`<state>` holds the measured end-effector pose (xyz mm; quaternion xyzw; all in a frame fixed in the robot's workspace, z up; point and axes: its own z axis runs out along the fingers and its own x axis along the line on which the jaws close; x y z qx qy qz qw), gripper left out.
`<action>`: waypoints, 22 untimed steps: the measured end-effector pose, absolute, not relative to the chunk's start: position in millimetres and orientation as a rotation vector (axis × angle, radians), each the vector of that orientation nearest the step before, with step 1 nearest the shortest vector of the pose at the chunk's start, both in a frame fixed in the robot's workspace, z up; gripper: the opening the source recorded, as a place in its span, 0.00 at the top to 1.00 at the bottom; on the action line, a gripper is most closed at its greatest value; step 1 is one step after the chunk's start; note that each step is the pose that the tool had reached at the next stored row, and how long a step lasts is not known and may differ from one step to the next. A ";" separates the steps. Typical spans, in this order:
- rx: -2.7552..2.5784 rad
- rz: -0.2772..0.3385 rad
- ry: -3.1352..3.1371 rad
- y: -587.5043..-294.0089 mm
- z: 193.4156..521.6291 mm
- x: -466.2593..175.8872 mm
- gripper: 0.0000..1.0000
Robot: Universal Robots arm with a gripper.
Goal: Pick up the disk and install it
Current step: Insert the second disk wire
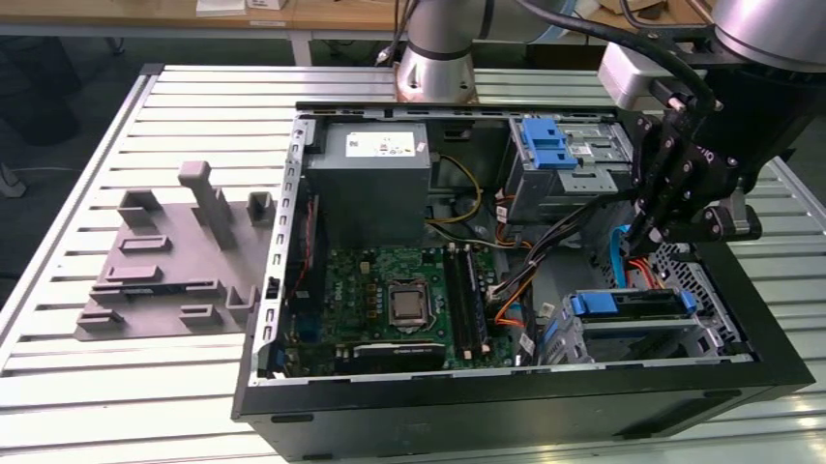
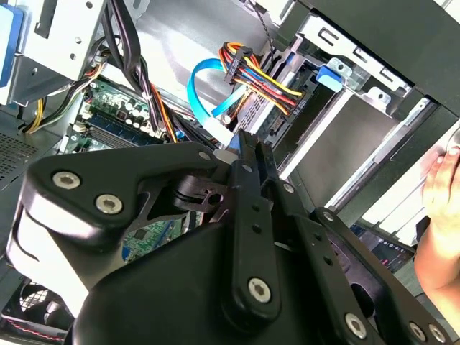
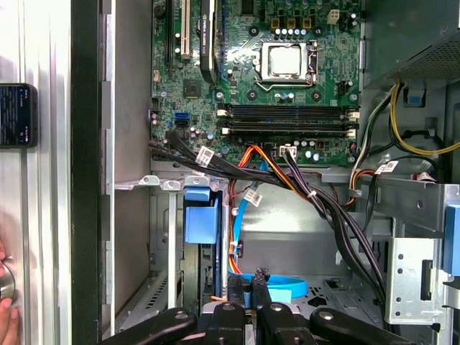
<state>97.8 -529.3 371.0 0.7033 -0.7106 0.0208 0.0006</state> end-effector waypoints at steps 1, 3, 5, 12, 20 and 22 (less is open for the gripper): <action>2.209 0.065 -2.231 -529.3 371.0 97.8 0.84; 2.209 0.065 -2.231 -529.3 371.0 97.8 0.84; 2.212 0.058 -2.235 -529.4 370.9 97.8 0.84; 2.250 -0.029 -2.275 -536.2 369.9 97.8 0.84; 2.250 -0.029 -2.275 -550.1 365.7 97.8 0.84; 2.250 -0.030 -2.276 -551.8 362.6 97.8 0.84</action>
